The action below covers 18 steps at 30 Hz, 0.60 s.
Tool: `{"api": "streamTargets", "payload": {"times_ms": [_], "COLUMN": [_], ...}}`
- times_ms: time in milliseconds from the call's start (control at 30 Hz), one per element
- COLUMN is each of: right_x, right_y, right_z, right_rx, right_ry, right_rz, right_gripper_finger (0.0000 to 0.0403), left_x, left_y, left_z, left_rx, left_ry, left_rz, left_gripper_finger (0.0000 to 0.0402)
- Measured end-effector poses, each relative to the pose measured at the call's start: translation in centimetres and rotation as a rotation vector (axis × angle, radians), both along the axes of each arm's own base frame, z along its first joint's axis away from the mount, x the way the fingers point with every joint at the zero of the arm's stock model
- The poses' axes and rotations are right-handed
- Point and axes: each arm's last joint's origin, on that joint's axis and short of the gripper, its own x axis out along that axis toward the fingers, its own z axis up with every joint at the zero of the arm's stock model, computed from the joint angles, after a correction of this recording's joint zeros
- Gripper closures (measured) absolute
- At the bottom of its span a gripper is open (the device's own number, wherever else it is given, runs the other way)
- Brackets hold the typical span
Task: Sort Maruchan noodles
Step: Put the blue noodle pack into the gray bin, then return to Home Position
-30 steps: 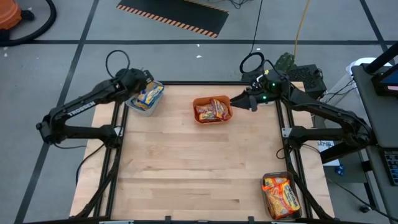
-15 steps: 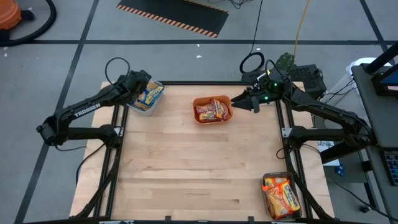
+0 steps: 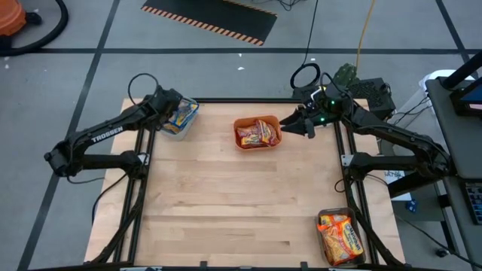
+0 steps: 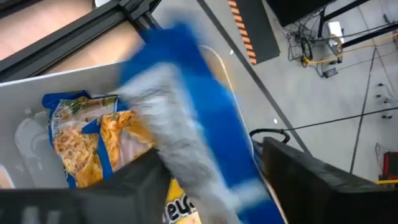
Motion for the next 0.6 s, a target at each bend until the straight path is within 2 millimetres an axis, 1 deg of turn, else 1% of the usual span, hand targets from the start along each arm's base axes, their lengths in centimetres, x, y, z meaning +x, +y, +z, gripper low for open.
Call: {"api": "streamTargets", "payload": {"times_ms": [133, 267, 433, 600], "right_x": [-0.1, -0.2, -0.3, -0.3], "right_y": [-0.1, -0.3, -0.5, -0.5], "right_z": [-0.1, -0.1, -0.1, -0.1], "right_rx": [0.017, 0.042, 0.042, 0.024], "right_ry": [0.007, 0.01, 0.009, 0.007], "right_rz": [-0.01, -0.024, -0.032, -0.032], "right_gripper_finger": [0.0156, 0.0156, 0.0156, 0.0156], "left_x": [-0.3, -1.1, -2.3, -3.2], "left_y": [0.0, 0.0, -0.8, -2.2], "left_z": [0.3, 2.1, 3.9, 5.5], "left_rx": [-0.007, 0.035, 0.028, 0.087], "left_ry": [-0.027, -0.024, -0.039, -0.109], "left_rz": [-0.012, -0.07, -0.198, -0.268], "left_gripper_finger": [0.0098, 0.0061, 0.0053, 0.0053]}}
